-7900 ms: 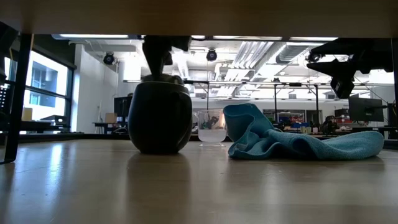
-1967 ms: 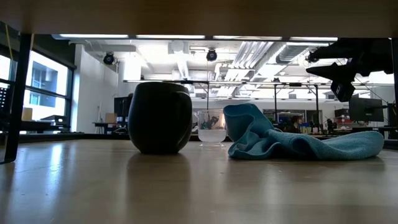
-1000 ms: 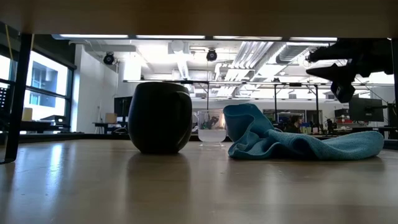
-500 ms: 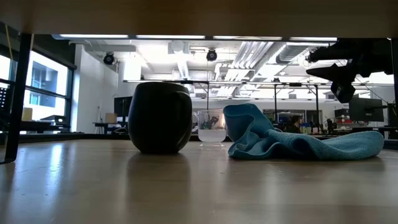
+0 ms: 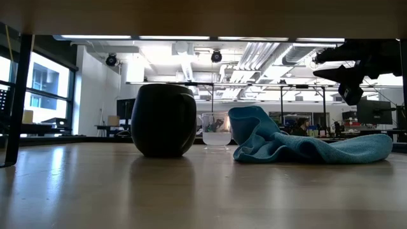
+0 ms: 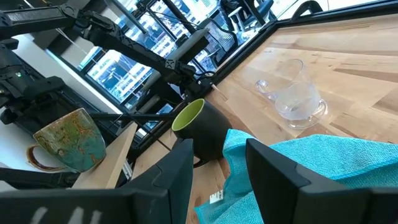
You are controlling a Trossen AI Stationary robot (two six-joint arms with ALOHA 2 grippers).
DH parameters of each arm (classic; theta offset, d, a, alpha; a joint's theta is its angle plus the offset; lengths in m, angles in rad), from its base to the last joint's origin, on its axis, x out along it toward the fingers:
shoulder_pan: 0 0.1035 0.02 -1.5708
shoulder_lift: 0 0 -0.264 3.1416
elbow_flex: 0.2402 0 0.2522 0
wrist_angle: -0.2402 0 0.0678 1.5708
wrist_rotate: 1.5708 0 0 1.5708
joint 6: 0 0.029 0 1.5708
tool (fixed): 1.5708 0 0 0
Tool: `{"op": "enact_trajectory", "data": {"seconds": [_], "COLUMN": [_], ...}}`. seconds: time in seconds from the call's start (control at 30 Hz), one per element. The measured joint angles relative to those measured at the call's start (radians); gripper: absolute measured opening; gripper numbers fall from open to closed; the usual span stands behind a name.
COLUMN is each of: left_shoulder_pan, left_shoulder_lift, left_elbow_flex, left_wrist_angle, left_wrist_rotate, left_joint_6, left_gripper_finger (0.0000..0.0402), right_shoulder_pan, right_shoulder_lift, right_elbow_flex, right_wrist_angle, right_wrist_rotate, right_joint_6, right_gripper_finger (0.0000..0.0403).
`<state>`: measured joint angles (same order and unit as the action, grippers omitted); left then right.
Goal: Stack small to large cups/mugs on shelf
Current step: Put the brown green mug on the shelf
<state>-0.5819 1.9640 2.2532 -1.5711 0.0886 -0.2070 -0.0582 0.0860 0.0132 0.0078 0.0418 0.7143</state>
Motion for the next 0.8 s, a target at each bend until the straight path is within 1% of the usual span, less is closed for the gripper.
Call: {"op": "enact_trajectory", "data": {"seconds": [0.43,0.8], "left_shoulder_pan": [0.000,0.009], "left_shoulder_lift": [0.000,0.000], "left_elbow_flex": [0.000,0.000], "left_wrist_angle": [0.000,0.001], "left_wrist_rotate": [0.002,0.028], "left_joint_6": [-0.007,-0.006], "left_gripper_finger": [0.0042,0.0042], "right_shoulder_pan": [0.000,0.000], "right_shoulder_lift": [0.000,0.000], "right_elbow_flex": [0.000,0.000], "right_wrist_angle": [0.000,0.000], "right_wrist_rotate": [0.000,0.000], "right_joint_6": [0.000,0.000], "right_gripper_finger": [0.0140,0.0140]}}
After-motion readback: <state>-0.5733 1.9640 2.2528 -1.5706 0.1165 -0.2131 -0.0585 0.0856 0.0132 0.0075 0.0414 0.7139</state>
